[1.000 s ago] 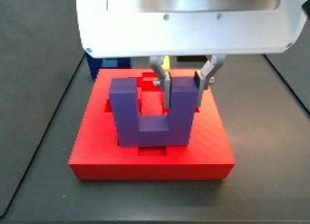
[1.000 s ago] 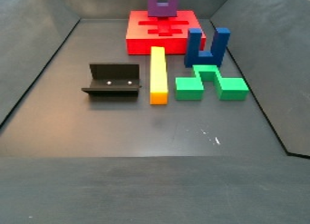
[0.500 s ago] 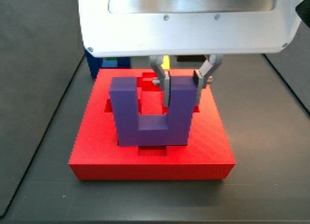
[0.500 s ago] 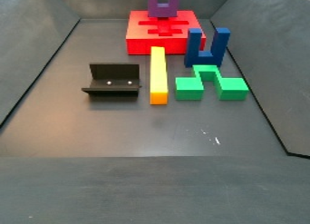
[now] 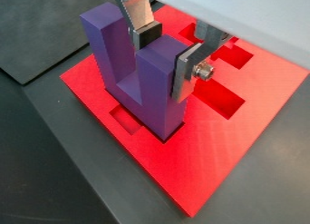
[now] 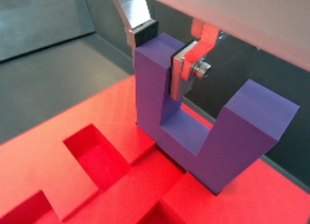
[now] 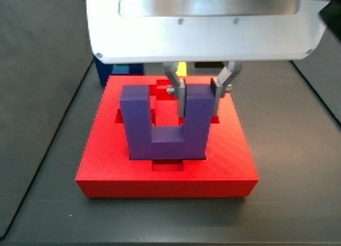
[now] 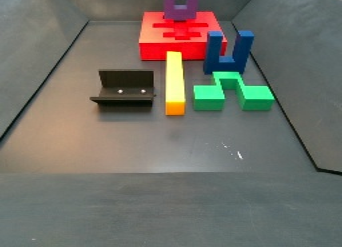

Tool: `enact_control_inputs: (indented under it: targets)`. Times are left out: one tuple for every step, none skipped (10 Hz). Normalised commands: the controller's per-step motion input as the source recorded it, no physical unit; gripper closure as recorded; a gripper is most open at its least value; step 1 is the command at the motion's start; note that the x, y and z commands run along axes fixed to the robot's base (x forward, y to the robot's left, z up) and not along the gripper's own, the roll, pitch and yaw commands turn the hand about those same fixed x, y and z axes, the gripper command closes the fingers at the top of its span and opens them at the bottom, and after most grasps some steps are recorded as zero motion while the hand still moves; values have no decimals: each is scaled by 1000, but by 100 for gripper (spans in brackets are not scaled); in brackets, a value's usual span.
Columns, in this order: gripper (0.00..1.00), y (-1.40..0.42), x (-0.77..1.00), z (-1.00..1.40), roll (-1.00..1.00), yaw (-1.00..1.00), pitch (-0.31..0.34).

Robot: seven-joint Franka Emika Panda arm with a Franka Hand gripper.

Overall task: Pick up the purple object. Move up. Place the purple object on the fixture. Regrasp the purple object. Move to above the board. Insert the purple object.
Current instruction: Insert the purple object.

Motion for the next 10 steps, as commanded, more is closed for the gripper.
enact_control_inputs:
  targets:
    - [100,0,-74,-229,26,-69,-16]
    - [100,-34,-80,-229,31,-66,-30]
    - [100,-111,-91,-271,111,-37,-44]
    - [100,-166,-94,-291,173,-37,-49]
    - [100,-197,-46,-303,211,-57,-23]
    - [100,-174,-29,-346,197,-80,-20]
    - [100,-166,-49,-357,200,-69,-19]
    - [100,-157,-63,-354,209,-60,-11]
    - [100,-149,-60,-354,209,-63,-3]
    - [100,-91,0,-337,143,-100,0]
